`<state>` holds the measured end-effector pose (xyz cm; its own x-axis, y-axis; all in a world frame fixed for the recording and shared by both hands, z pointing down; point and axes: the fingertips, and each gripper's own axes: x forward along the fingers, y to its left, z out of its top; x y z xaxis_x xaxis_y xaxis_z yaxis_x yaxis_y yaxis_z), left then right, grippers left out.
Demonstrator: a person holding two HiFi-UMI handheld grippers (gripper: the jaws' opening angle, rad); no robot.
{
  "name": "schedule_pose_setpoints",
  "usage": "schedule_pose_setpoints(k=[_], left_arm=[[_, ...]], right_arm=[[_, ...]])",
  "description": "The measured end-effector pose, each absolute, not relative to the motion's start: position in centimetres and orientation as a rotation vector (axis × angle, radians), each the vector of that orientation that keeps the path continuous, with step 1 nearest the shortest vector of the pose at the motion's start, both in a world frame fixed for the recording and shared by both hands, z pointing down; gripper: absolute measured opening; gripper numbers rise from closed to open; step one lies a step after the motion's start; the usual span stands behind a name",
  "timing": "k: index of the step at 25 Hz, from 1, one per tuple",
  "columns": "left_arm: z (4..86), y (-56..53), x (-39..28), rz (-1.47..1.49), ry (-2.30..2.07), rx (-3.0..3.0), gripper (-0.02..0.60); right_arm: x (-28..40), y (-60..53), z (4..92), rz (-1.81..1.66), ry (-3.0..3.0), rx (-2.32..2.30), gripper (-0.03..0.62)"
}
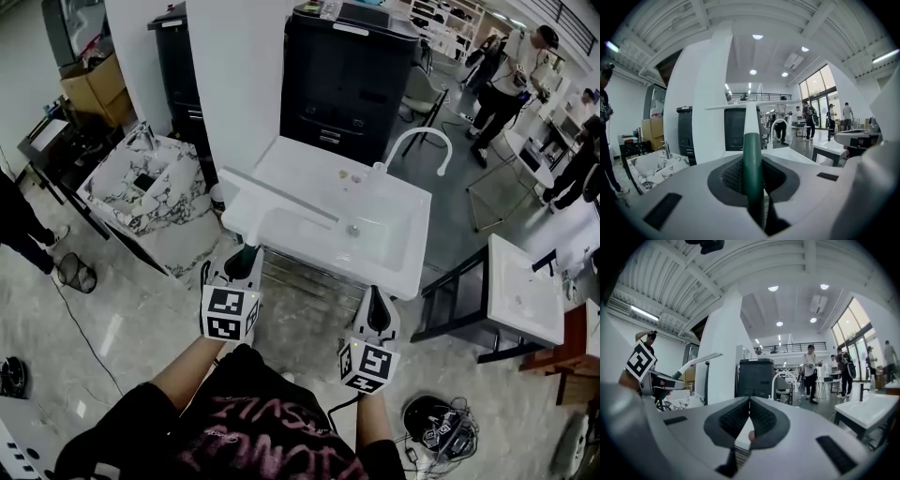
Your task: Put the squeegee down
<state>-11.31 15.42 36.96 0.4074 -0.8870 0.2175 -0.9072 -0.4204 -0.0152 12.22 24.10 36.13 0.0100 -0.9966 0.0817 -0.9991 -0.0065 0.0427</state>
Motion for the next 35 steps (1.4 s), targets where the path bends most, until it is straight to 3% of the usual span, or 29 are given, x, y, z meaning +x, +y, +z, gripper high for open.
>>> schedule_pose_setpoints(k=[35], left_arm=[[41.3, 2.9, -10.0, 0.34, -1.563, 2.523, 0.052]], right_arm=[[13.7, 11.9, 40.5, 0.165, -2.088, 2.132, 0.02]])
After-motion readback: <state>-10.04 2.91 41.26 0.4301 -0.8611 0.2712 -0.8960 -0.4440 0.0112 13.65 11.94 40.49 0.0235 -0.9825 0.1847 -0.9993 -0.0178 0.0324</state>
